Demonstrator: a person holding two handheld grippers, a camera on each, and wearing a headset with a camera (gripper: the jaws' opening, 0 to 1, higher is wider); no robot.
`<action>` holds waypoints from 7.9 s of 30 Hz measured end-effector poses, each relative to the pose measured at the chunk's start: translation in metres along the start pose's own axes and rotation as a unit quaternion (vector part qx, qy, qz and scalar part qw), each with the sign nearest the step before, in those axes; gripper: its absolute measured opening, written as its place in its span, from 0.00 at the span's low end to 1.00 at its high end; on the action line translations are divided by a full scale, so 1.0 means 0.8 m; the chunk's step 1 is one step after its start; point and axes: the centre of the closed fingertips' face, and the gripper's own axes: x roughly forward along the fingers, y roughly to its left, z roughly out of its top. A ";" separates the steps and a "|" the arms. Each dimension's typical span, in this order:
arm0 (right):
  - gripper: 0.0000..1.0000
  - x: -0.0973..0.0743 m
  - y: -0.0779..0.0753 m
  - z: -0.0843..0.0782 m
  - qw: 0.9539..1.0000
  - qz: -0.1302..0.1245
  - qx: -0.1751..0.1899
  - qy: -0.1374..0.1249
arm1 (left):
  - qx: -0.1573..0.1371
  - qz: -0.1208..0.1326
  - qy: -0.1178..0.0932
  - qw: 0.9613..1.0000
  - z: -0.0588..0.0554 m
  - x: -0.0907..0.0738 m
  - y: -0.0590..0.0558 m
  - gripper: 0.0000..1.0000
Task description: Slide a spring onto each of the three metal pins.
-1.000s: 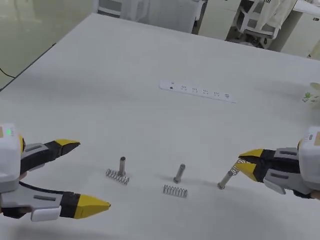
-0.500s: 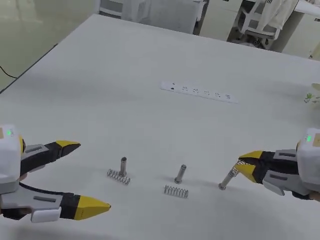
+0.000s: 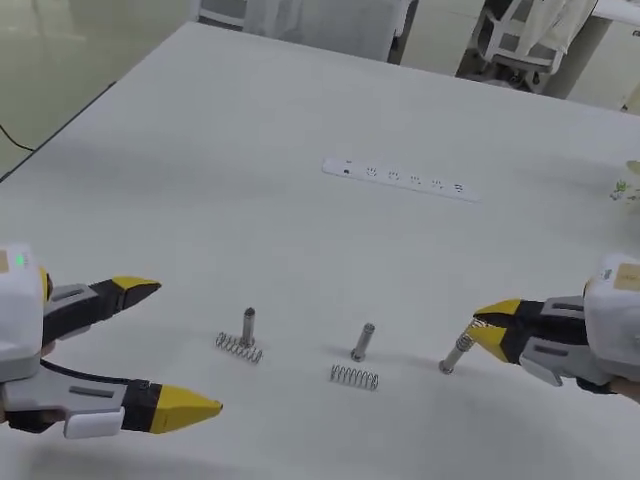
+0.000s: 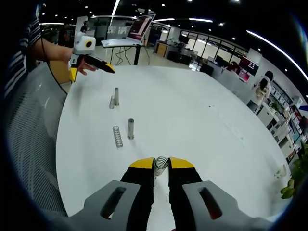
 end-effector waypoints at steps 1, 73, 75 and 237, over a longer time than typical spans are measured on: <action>0.07 0.001 0.000 -0.002 1.000 0.001 0.001 0.002 | 0.000 0.001 0.000 1.000 0.000 0.000 0.001 0.98; 0.09 -0.002 0.025 -0.011 0.999 0.013 0.036 -0.004 | 0.002 -0.004 0.003 1.000 0.005 0.003 -0.003 0.98; 0.09 -0.003 0.028 -0.007 0.999 0.016 0.037 -0.007 | 0.003 -0.005 0.004 1.000 0.005 0.003 -0.003 0.98; 0.08 0.038 0.171 0.041 0.974 0.173 -0.143 0.018 | 0.058 -0.191 0.062 0.978 -0.008 0.102 -0.122 0.48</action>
